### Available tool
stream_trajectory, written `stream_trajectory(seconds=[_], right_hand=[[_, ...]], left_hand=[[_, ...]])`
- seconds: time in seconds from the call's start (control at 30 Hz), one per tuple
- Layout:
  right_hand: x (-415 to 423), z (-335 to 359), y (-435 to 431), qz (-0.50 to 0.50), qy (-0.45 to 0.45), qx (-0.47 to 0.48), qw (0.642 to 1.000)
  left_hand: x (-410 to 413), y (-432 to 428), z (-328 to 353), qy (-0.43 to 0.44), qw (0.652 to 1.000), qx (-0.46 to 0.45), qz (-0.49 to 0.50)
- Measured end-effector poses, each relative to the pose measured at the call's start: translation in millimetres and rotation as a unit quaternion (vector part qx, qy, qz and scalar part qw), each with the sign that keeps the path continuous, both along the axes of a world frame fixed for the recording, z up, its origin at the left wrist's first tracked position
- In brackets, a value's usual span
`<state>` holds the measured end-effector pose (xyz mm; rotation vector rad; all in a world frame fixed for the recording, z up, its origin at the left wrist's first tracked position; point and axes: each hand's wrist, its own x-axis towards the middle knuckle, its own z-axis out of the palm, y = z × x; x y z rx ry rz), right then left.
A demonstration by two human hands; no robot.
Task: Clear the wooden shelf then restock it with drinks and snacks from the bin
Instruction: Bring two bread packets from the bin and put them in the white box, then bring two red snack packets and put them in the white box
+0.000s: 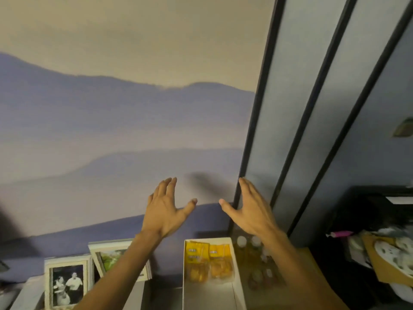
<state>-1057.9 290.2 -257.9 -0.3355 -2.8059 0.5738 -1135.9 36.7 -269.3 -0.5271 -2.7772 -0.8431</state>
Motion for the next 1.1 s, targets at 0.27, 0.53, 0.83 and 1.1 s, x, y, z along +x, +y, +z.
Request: stream_trajectory(seconds=[0.27, 0.53, 0.83, 1.1], right_hand=[[10.0, 80.0, -46.2, 0.056, 0.033, 0.030, 0.997], [8.8, 110.5, -133.5, 0.208, 0.057, 0.033, 0.976], [57.4, 84.1, -336.5, 0.428, 0.030, 0.030, 0.903], [104.7, 29.8, -535.8, 0.562, -0.020, 0.035, 0.826]], left_hand=[[40.0, -66.2, 84.5, 0.064, 0.993, -0.017, 0.102], [132.3, -160.4, 104.0, 0.089, 0.960, -0.046, 0.263], [287.6, -320.5, 76.4, 0.046, 0.882, -0.048, 0.467], [387.5, -461.5, 26.0, -0.006, 0.819, -0.026, 0.574]])
